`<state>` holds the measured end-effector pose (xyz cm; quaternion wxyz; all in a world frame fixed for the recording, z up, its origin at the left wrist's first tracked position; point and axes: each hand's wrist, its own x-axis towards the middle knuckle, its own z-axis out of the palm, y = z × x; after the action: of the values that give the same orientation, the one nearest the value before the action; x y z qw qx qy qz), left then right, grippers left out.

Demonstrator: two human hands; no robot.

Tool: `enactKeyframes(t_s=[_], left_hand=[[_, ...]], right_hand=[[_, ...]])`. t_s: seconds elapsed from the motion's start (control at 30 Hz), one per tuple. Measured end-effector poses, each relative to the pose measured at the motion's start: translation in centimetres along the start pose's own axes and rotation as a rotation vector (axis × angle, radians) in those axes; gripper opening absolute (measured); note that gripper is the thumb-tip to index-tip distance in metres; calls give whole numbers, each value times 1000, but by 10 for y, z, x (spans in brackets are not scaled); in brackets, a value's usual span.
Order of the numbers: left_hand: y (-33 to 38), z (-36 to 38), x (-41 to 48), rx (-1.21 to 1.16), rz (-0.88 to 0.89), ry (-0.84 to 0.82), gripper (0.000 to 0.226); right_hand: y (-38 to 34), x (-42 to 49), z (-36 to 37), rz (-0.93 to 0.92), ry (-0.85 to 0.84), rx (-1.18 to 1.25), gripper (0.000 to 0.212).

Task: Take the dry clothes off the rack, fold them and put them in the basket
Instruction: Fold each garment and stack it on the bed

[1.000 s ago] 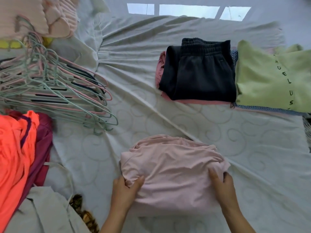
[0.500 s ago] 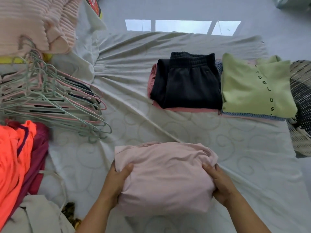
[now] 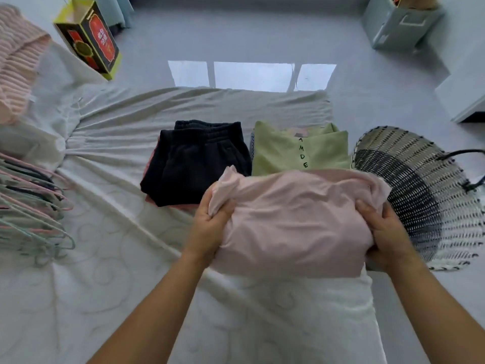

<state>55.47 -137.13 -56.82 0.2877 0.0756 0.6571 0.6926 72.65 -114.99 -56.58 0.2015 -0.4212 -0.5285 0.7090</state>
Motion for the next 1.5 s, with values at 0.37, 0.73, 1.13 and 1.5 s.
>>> enactKeyframes(t_s=[0.37,0.73,1.13,1.5], left_hand=[[-11,70,146,302,-26,-45,58],[-34,67,161,365,-42,103,58],[-70,116,140,1315,-32,-73,61],[-49,43,72,807,174,-3,65]], right_hand=[[-14,159,-30,-124,18,-209,67],[13,175,-37,-174,299,-485,86],[47,162,4,-186,-13,-1258,74],[23,104,8,-453,107,-1095,83]])
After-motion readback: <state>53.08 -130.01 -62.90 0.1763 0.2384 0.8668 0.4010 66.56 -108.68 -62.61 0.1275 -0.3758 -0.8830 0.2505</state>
